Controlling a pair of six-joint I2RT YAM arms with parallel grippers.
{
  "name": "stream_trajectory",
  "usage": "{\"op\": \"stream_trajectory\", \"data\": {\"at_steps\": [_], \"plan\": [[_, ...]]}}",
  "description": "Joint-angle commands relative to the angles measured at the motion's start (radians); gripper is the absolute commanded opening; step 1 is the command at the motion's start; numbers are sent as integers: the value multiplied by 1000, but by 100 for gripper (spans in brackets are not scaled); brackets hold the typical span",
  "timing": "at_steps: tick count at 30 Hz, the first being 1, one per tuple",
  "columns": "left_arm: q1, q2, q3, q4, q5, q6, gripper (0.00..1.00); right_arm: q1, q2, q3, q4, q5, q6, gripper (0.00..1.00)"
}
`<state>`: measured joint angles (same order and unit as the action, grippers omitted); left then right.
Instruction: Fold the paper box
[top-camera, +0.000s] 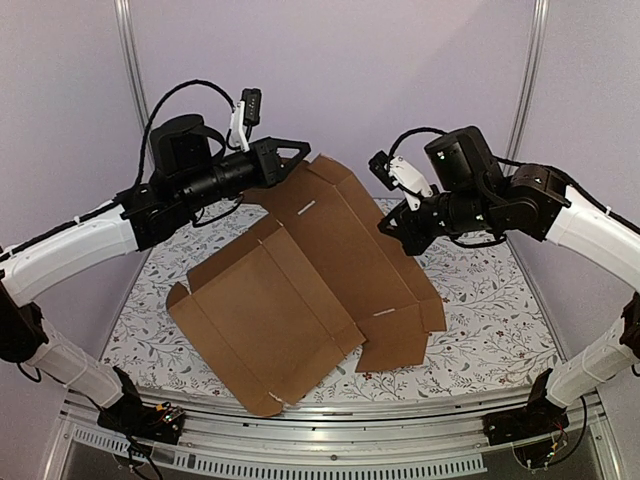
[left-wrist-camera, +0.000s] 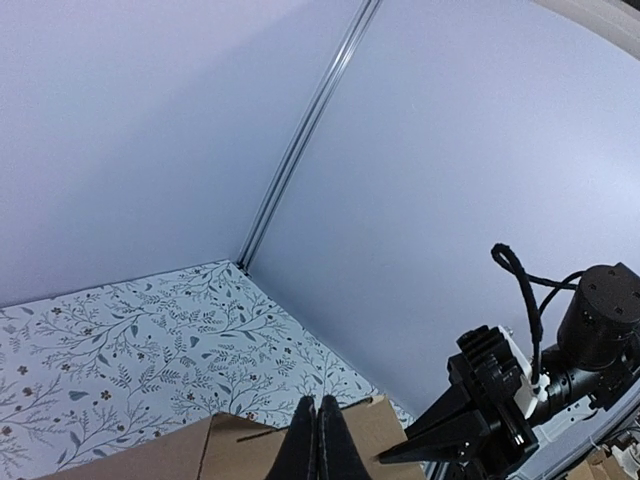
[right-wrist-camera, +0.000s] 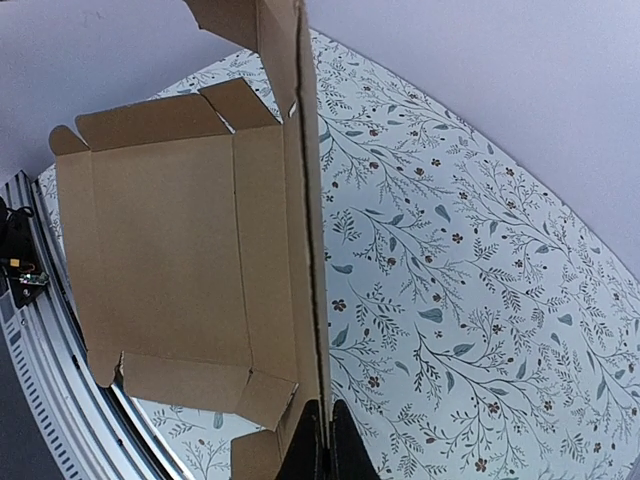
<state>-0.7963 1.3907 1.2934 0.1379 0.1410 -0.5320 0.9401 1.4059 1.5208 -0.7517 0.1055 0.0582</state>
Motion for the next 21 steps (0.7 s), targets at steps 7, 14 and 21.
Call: {"op": "stream_trajectory", "data": {"at_steps": [7,14,21], "plan": [[17,44,106,-113,-4,58,0,68,-25,-17,18,109,-101,0],[22,62,152,-252,78,99,0,73,-35,-10,39,133,-114,0],[22,74,195,-363,130,151,0,76,-24,21,33,185,-102,0]]}}
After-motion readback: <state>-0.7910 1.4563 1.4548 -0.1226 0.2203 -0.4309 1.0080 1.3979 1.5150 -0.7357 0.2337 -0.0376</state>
